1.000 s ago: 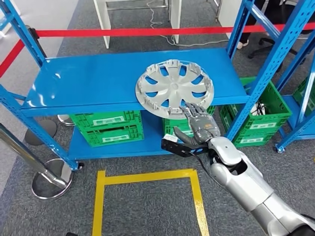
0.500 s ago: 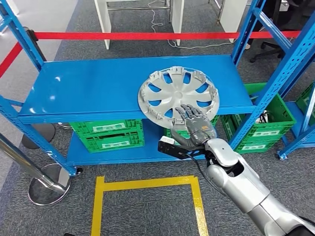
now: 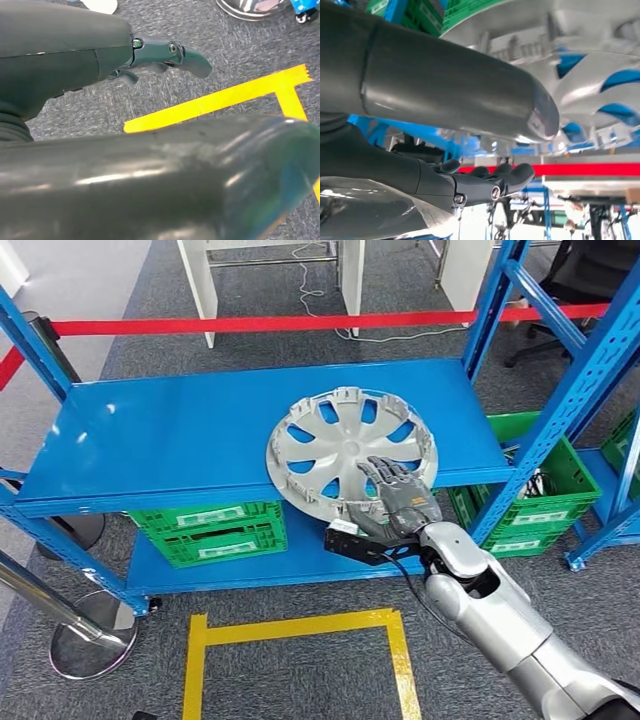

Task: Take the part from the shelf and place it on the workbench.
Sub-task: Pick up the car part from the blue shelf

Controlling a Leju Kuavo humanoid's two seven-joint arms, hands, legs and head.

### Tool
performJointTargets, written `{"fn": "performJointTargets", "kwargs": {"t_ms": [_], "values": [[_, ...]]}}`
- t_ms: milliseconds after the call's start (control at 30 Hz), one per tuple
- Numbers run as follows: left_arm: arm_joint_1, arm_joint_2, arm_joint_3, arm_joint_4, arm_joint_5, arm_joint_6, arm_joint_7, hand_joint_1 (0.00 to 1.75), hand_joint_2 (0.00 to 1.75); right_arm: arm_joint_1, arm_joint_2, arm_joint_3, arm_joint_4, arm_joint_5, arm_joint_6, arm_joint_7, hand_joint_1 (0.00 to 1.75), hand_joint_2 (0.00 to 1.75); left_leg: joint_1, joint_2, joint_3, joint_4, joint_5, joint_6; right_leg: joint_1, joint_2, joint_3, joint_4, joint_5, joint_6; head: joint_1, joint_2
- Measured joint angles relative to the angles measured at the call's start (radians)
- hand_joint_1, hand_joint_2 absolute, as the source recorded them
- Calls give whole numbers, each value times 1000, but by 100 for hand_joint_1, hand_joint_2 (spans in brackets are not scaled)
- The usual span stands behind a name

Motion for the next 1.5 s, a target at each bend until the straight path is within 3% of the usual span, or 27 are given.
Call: {"fn": "performJointTargets", "kwargs": {"t_ms": [67, 167, 267, 300, 333, 367, 433, 500, 600, 667, 767, 800, 833, 867, 967, 1033, 1167, 1200, 1267, 1333, 1367, 1400, 1433, 1500], "values": [[1, -1, 0, 0, 2, 1, 2, 0, 0, 0, 0, 1, 0, -9, 7, -4, 0, 175, -3, 0, 4, -14, -6, 7, 2, 1, 0, -1, -8, 12, -1, 0], [-1, -4, 0, 0, 2, 3, 3, 0, 0, -4, -1, 0, -1, -24, 16, -9, 0, 175, 5, 0, 18, -30, 7, 18, 2, 1, -17, 34, -40, 26, 2, 0], [-5, -5, 0, 0, 2, 4, 3, 0, 0, -5, -4, 2, 0, -40, 30, -14, 0, 175, 7, 1, 23, -34, 3, 26, -1, -1, -123, 214, -110, 36, 3, 0], [-5, -6, 0, 0, 2, 4, 4, 0, 0, -3, -6, 3, 1, -45, 34, -14, 0, 175, 7, 0, 23, -34, 1, 27, -1, -1, -156, 262, -116, 38, 3, 0], [-5, -6, 0, 0, 2, 4, 4, 0, 0, 0, -8, 4, 2, -48, 38, -14, 0, 175, 7, -1, 25, -34, -1, 28, -1, -1, -174, 275, -103, 39, 4, 0], [-4, -7, 0, 0, 2, 4, 4, 0, 0, 0, -10, 5, 2, -51, 40, -14, 0, 175, 7, -1, 28, -33, -4, 27, -1, -1, -172, 249, -71, 39, 4, 0], [-4, -8, 0, 0, 2, 4, 4, 0, 0, -2, -12, 6, 3, -53, 42, -14, 0, 175, 7, -3, 34, -30, -12, 22, -1, -2, -124, 119, 10, 35, 4, 0], [-5, -8, 0, 0, 2, 4, 5, 0, 0, -4, -13, 6, 3, -53, 43, -15, 0, 175, 3, -4, 35, -24, -18, 13, 0, -1, -78, 23, 46, 29, 3, 0], [-4, -7, 0, 0, 3, 4, 5, 0, 0, -2, -15, 6, 2, -60, 45, -15, 0, 175, 2, -4, 34, -24, -18, -2, 1, 0, -67, 4, 48, 14, 1, 0], [-4, -6, 0, 0, 4, 5, 5, 0, 0, -4, -20, 5, 2, -77, 54, -22, 0, 175, 3, -3, 23, 6, -42, -12, -3, -1, -62, 0, 50, 2, -2, 0], [-3, -6, 0, 0, 5, 5, 5, 0, 0, -5, -34, 5, 2, -125, 83, -47, 0, 175, 8, -1, -54, 184, -131, -26, -5, -3, -58, -2, 49, -7, -7, 0], [-3, -6, 0, 0, 5, 5, 5, 0, 0, -4, -40, 6, 2, -139, 94, -55, 0, 175, 9, -1, -79, 237, -149, -27, -4, -3, -58, -2, 48, -7, -7, 0], [-2, -6, 0, 0, 6, 5, 5, 0, 0, -4, -47, 6, 1, -150, 104, -60, 0, 175, 9, -1, -88, 258, -148, -27, -4, -3, -57, -2, 48, -7, -7, 0], [-1, -6, 0, 0, 6, 5, 5, 0, 0, -4, -54, 6, 0, -160, 113, -66, 0, 175, 9, -1, -79, 240, -128, -25, -4, -3, -56, -2, 47, -7, -7, 0], [-2, -4, 0, 0, 7, 5, 4, 0, 0, -6, -79, 4, -16, -205, 134, -84, 0, 175, 6, -1, 16, 47, -37, -10, -2, -2, -50, -2, 44, -3, -7, 0], [-2, -4, 1, 0, 10, 5, 2, 0, 0, -6, -103, 3, -36, -251, 153, -97, 0, 175, 2, 0, 47, -20, -27, -2, 0, -2, -52, -1, 44, 6, -6, 0], [3, -4, 3, 0, 17, 5, 0, 0, 0, -2, -167, -1, -93, -319, 188, -108, 0, 175, 3, -1, 57, -40, -24, 19, -3, -4, -62, 14, 26, 31, -4, 0], [3, -4, 3, 0, 18, 5, 0, 0, 0, -2, -183, -3, -103, -325, 191, -108, 0, 175, 5, -1, 60, -45, -21, 24, -3, -4, -80, 51, 4, 35, -2, 0], [4, -4, 4, 0, 19, 4, 0, 0, 0, 1, -208, -7, -117, -332, 196, -108, 0, 175, 6, -1, 61, -46, -21, 29, -4, -3, -143, 181, -57, 41, 1, 0], [4, -4, 4, 0, 19, 3, 0, 0, 0, 9, -223, -7, -126, -334, 200, -108, 0, 175, 6, 0, 62, -46, -22, 30, -4, -4, -195, 278, -83, 46, 2, 0], [4, -5, 4, 0, 19, 2, 0, 0, 0, 13, -229, -7, -130, -335, 201, -108, 0, 175, 6, -1, 62, -45, -23, 30, -5, -4, -194, 271, -67, 47, 2, 0], [4, -6, 4, 0, 19, 2, 0, 0, 0, 15, -234, -8, -134, -335, 201, -108, 0, 175, 7, -1, 64, -44, -24, 29, -5, -4, -173, 224, -34, 47, 2, 0], [4, -6, 4, 0, 19, 2, 0, 0, 0, 15, -239, -9, -139, -335, 201, -108, 0, 175, 7, -1, 65, -42, -26, 27, -7, -5, -138, 152, 3, 47, 2, 0], [4, -6, 4, 0, 19, 2, 0, 0, 0, 13, -246, -10, -146, -335, 203, -108, 0, 175, 3, -2, 63, -35, -33, 18, -7, -4, -72, 29, 44, 43, 2, 0]]}}
